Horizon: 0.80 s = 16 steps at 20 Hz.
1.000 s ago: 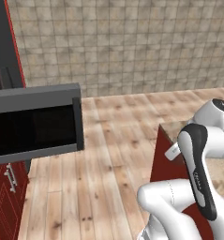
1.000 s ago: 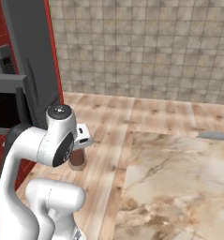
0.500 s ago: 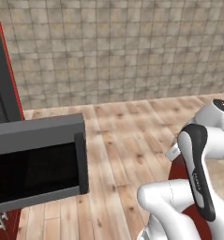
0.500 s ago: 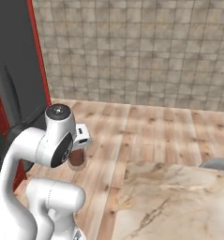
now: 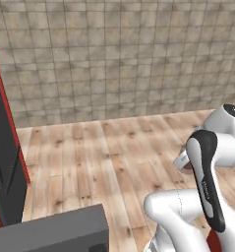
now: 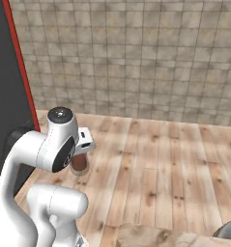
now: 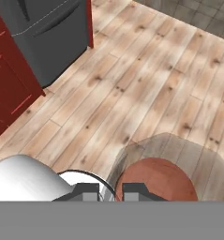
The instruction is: Place the microwavable item in the microwave. Then, close the microwave door and press the start button.
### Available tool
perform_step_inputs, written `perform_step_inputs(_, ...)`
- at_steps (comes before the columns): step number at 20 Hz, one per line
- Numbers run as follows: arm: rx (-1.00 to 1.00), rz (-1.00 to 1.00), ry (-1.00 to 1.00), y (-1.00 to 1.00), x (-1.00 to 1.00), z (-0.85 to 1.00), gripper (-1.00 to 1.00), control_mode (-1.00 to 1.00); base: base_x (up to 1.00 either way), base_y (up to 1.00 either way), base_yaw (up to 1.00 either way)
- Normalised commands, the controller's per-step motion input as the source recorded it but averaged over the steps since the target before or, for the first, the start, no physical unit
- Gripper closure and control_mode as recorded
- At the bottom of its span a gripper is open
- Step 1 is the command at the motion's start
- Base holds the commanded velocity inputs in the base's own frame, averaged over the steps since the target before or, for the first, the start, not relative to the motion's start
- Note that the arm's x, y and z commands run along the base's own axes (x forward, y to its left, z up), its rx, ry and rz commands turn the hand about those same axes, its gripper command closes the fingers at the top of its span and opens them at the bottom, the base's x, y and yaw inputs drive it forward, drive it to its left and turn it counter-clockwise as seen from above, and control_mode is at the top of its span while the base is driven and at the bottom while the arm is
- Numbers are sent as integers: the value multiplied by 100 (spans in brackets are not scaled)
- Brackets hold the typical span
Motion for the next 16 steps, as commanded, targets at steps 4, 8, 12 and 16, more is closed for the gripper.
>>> perform_step_inputs(4, 0, 0, 0, 0, 0, 0, 100, 100, 100, 0, 0)
perform_step_inputs(8, 0, 0, 0, 0, 0, 0, 100, 100, 100, 2, 7)
perform_step_inputs(12, 0, 0, 0, 0, 0, 0, 100, 100, 81, 32, 50)
perform_step_inputs(16, 0, 0, 0, 0, 0, 0, 100, 100, 53, 46, 71)
